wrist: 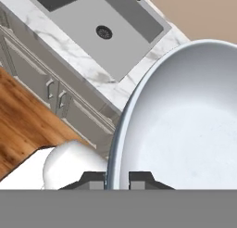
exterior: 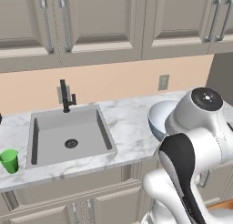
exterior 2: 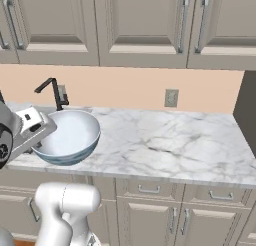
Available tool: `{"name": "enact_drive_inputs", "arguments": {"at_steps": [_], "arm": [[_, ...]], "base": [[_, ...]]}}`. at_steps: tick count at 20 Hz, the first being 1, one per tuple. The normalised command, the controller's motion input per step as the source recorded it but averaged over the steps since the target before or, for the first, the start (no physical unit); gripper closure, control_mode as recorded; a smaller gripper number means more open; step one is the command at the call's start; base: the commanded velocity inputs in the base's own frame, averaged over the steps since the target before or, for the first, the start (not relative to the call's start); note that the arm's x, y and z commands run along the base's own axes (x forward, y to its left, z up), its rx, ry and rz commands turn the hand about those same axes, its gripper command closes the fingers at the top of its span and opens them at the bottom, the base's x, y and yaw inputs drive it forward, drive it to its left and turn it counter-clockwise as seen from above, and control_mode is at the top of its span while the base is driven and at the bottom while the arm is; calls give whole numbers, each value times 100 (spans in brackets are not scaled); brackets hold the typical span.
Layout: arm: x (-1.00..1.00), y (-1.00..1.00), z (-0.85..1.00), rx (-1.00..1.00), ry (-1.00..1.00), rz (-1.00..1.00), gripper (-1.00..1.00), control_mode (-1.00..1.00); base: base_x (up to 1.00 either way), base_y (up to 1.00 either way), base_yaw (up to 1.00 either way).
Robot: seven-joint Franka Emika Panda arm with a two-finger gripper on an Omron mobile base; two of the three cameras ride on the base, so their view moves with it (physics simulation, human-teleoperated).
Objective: Pick the cup and bowl from the counter and place them on the counter next to the sink.
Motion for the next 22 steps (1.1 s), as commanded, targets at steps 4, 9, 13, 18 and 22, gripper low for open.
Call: {"name": "enact_drive_inputs", "arguments": {"at_steps": [4,9,13,18,22], "arm": [[64,5,-3,0,1,5,100,-100],[61,0,-27,0,0,5,100,-100],[67,3,-47,0,0,2,100,-100],[68,7,-42,0,0,1,100,-100],[61,12,-30,0,1,0,100,-100]], "base": [[0,0,0],[0,0,0],[0,0,0],[0,0,0],[0,0,0]]}}
